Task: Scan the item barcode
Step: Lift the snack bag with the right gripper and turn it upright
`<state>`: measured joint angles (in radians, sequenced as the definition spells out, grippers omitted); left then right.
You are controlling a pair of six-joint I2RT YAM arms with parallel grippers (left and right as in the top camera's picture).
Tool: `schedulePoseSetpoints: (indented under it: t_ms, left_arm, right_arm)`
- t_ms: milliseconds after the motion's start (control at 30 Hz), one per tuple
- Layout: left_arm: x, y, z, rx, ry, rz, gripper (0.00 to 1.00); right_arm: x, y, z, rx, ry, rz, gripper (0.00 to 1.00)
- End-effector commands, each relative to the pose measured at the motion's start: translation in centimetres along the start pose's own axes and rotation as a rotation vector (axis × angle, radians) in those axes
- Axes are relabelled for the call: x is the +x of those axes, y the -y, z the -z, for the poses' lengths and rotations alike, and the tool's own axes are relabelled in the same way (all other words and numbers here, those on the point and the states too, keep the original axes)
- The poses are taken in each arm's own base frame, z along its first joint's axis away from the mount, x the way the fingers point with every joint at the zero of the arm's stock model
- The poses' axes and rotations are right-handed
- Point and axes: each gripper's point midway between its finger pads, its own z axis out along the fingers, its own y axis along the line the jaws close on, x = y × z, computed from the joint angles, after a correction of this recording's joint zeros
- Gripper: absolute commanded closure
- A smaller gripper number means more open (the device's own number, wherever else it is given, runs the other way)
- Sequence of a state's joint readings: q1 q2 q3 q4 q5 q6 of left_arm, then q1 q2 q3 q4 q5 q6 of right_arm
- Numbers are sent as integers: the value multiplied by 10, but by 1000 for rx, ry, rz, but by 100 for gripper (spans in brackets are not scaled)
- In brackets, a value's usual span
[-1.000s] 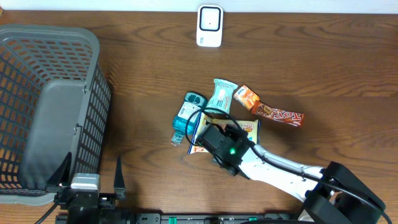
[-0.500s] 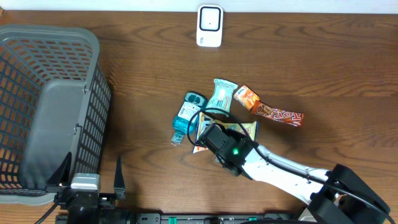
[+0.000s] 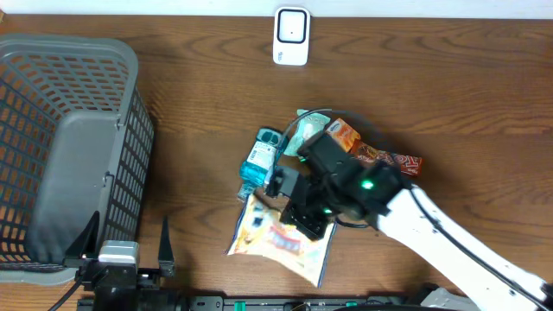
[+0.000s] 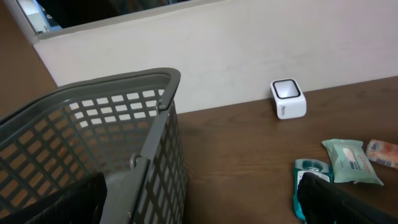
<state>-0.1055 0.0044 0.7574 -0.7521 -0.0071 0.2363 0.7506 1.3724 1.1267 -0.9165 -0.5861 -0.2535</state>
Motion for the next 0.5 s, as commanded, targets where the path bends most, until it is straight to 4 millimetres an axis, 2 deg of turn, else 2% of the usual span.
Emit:
schedulePoseSetpoints:
  t_ms: [0,67,133,167,200,233,333,467]
  left_arm:
    - [-1,-3,1,-18,3,-6,2]
    - [-1,-3,1,-18,4,-6,2]
    - [-1,-3,1,-18,3,-6,2]
    - [-1,-3,1,-18,3,-6,2]
    - [-1,-3,1,-18,3,-6,2]
    - [-1,-3,1,-18,3,-6,2]
    - [-1,-3,1,-18,3,-6,2]
    - [-1,-3,1,-18,3,-6,2]
  right_arm:
    - [-14,-24,17,-149,88,-17,98]
    - [-6,5,14,13,49,-26,96]
    - [3,23,10,105,8,-54,67]
    - [6,23,7,106,-3,-64,27]
    - [7,19,4,85,-11,-63,7]
    - [9,13,0,59,-23,-58,1]
    - [14,-3,-13,26,-68,-13,1]
    - [20,-38,-33,-21,-129,108,1]
